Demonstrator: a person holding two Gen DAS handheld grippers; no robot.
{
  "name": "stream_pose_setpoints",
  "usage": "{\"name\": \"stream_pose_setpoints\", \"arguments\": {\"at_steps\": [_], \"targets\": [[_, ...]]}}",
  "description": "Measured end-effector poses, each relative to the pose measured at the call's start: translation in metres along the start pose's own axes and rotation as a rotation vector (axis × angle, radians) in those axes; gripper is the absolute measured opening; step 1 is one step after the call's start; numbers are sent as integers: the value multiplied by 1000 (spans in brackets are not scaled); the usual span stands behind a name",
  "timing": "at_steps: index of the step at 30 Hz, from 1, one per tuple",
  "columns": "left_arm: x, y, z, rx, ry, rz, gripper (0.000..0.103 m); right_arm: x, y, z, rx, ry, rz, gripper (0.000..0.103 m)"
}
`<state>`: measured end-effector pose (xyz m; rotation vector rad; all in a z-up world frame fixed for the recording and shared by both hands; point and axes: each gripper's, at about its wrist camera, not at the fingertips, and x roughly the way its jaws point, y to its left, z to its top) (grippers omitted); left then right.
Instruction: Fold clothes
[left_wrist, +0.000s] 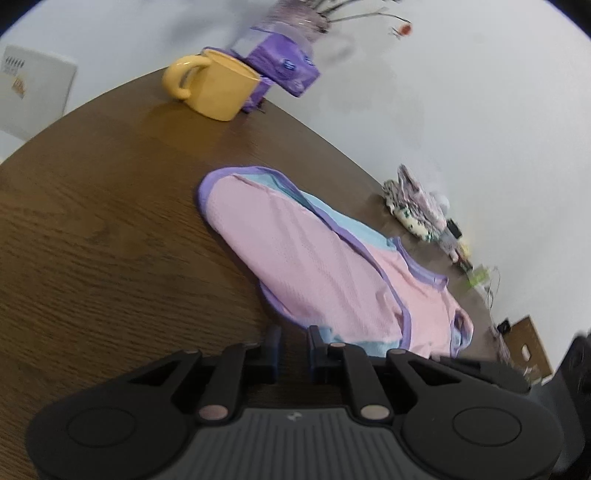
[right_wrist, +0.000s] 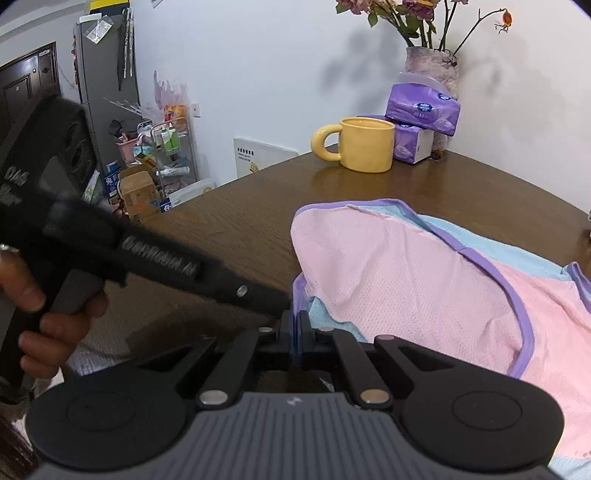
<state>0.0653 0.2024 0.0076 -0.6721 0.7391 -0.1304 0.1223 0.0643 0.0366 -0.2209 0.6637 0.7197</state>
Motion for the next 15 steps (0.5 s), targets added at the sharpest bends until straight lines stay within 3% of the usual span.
{"name": "stream_pose_setpoints", "arguments": {"at_steps": [3,8,9,11,15], "targets": [[2,2,1,-33,1,6,22,0,4,-2,-7,3,-13,1],[6,-3,-1,-75,-9,23,21,0,13,-3,-19,-3,-54,1],[7,-4,-2,-75,-17,32,20,-1,15,-4,-23,-6,-57,1],[8,-8,-4,-57,-30,49,3,-2,18,-4,-29,-12,-64,1],[2,-18,-10,10,-90,102,1,-3,18,-6,-19,-19,-73,2]]}}
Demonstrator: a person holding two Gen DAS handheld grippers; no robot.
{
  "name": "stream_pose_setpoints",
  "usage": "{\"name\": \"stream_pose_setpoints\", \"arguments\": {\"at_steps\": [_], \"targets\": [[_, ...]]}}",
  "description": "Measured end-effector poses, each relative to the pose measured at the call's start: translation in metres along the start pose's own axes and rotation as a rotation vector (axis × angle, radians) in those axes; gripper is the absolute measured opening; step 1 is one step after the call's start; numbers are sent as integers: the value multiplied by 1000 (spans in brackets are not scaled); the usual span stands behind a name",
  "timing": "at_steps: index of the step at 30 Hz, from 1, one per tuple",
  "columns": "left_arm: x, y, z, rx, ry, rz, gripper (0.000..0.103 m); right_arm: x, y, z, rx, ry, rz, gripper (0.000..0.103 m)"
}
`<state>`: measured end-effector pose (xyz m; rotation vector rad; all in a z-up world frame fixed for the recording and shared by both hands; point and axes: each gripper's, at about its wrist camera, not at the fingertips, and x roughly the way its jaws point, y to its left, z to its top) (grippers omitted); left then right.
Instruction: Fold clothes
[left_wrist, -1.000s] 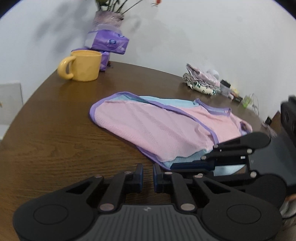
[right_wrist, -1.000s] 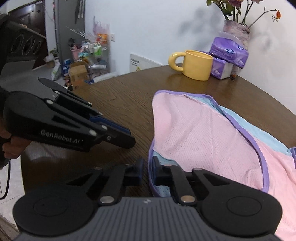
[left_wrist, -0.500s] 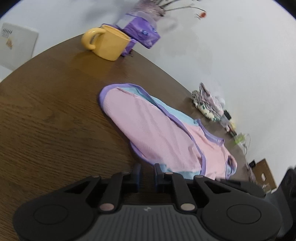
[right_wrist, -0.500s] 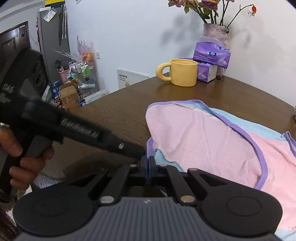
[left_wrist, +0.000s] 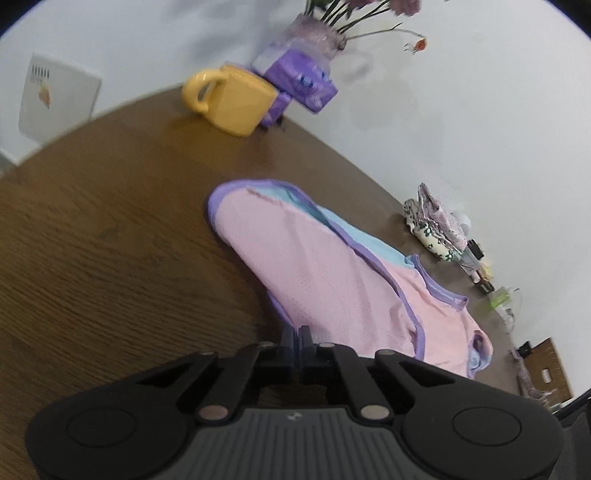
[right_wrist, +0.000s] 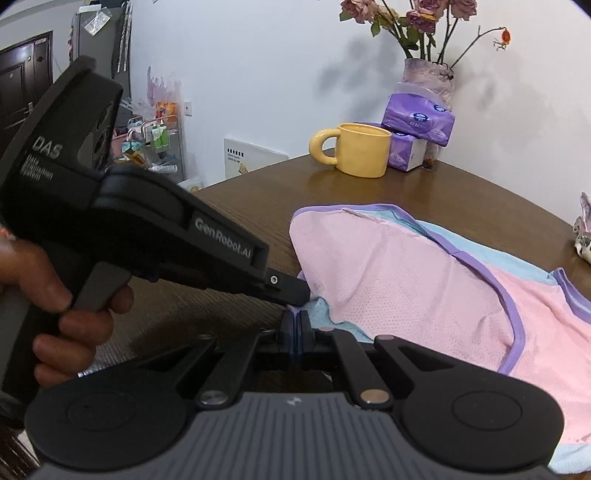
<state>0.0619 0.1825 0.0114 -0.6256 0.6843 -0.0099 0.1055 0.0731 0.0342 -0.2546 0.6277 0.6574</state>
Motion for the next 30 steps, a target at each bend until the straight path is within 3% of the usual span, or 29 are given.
{"name": "stream_pose_setpoints", "arguments": {"at_steps": [6,10,14,18,21,23,25,30], "targets": [[-17,-9,-20,47,-64,96,0,0,0,-3,10,4,19,3],[-20,-11,-29,43,-66,133,1,1,-6,-7,53,23,66,7],[-18,-9,-21,1,-54,127,6,-6,-26,-7,158,12,90,6],[-10,-8,-9,-20,-51,142,8,-8,-47,-5,257,-3,32,7],[-6,-8,-2,-16,-69,171,13,-3,-59,-2,335,0,60,7],[-3,-9,0,-1,-74,176,12,1,-61,0,359,0,79,7],[0,-9,0,13,-75,168,1,5,-60,2,367,-2,80,8],[-9,-16,-8,75,-107,197,1,17,-66,1,414,17,74,9]]}}
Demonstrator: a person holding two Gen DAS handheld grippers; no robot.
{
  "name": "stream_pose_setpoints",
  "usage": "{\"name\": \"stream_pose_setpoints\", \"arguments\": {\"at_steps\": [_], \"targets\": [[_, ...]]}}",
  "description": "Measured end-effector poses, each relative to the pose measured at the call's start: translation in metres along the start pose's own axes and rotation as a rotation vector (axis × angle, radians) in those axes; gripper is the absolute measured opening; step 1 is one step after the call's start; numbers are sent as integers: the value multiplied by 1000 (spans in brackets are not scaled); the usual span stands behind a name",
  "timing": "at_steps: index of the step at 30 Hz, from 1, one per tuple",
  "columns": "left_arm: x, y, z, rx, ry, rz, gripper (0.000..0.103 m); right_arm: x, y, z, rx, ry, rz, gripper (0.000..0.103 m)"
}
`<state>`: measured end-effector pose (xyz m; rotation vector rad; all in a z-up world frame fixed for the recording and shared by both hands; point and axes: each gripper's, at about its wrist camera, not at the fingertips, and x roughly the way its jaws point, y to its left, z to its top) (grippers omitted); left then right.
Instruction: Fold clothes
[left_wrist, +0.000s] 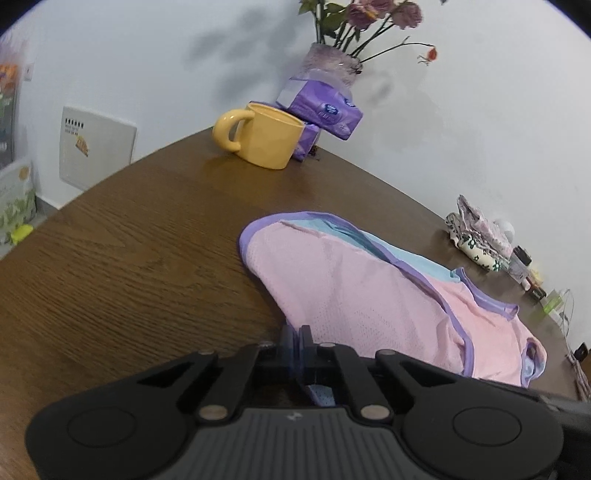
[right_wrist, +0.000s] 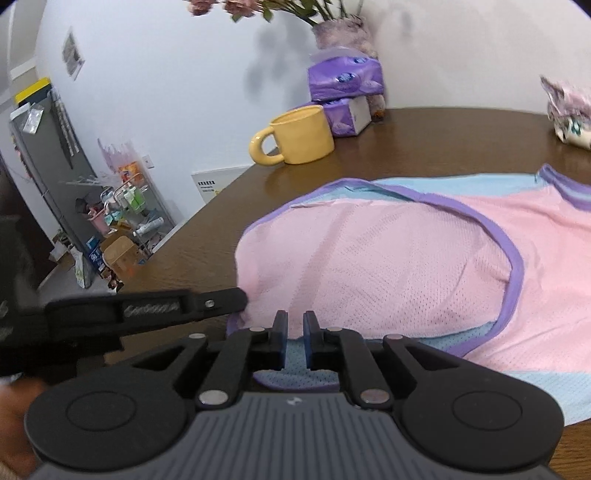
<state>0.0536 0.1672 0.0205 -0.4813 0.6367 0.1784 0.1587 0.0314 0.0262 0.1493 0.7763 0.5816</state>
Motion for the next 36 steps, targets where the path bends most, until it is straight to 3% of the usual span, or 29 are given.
{"name": "stream_pose_setpoints", "arguments": {"at_steps": [12,17,24,28,30,32,36], "targets": [[-6,4,-4,19,11,22,3,9,-3,-3,-7,15,-13,16],[-7,4,-2,25,1,35,21,4,1,-6,-36,4,-14,21],[-1,7,10,34,7,47,34,-8,9,-10,-124,-12,-38,30],[6,7,15,36,3,39,27,-10,11,-13,-138,-5,-32,31],[10,7,15,36,3,24,8,-8,12,-14,-142,1,-26,31],[12,6,15,56,0,25,1,-7,13,-14,-146,6,-22,31],[6,-3,14,152,-54,69,0,-5,13,-15,-150,14,-16,31]]}}
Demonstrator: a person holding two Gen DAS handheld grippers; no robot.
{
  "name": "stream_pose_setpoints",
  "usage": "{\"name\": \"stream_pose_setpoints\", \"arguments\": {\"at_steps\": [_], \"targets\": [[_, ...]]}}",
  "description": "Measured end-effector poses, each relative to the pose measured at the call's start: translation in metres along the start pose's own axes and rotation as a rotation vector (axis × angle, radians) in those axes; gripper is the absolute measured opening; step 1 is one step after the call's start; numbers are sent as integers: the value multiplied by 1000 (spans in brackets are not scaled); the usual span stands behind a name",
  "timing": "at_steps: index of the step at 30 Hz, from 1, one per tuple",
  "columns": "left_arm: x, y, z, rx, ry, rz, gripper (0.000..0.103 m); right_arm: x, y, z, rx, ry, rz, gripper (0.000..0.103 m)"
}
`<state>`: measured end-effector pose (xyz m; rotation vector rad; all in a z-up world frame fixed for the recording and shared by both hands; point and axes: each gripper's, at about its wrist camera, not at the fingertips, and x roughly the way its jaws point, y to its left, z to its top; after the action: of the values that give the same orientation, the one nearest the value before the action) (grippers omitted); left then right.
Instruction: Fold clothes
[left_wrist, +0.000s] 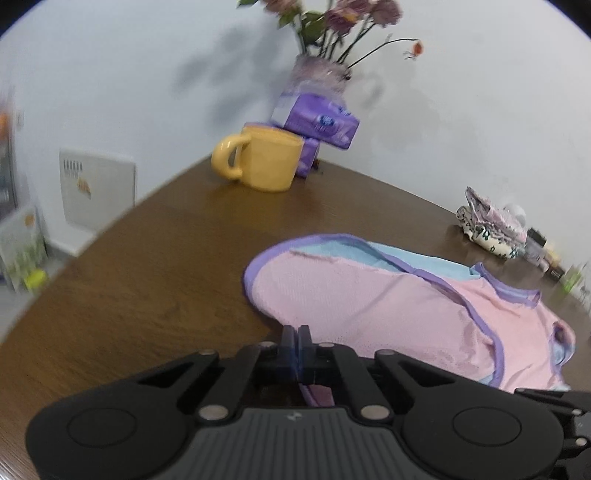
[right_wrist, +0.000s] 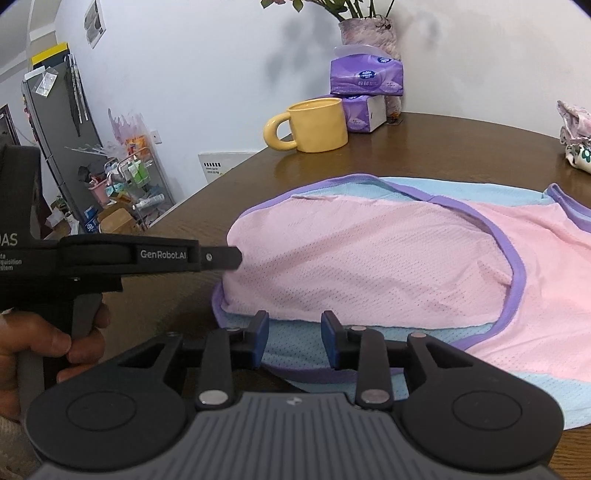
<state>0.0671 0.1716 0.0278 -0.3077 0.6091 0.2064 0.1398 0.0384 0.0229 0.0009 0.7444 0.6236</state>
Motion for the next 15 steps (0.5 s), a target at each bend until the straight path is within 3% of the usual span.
{"name": "stream_pose_setpoints", "arguments": {"at_steps": [4,6,10,13,15], "targets": [[-3,-15,3,122,-43,27,0,-1,4,0,-13,-6,19,31],[-1,-21,3,149,-37,6,0,-1,6,0,-22,-6,21,31],[6,-9,4,57,6,43,8,-1,3,0,-13,0,9,31],[9,1,4,-12,30,70,26,-5,1,0,-16,-9,-5,31],[10,8,3,-51,40,71,28,-5,0,1,-18,-11,-5,31]]}}
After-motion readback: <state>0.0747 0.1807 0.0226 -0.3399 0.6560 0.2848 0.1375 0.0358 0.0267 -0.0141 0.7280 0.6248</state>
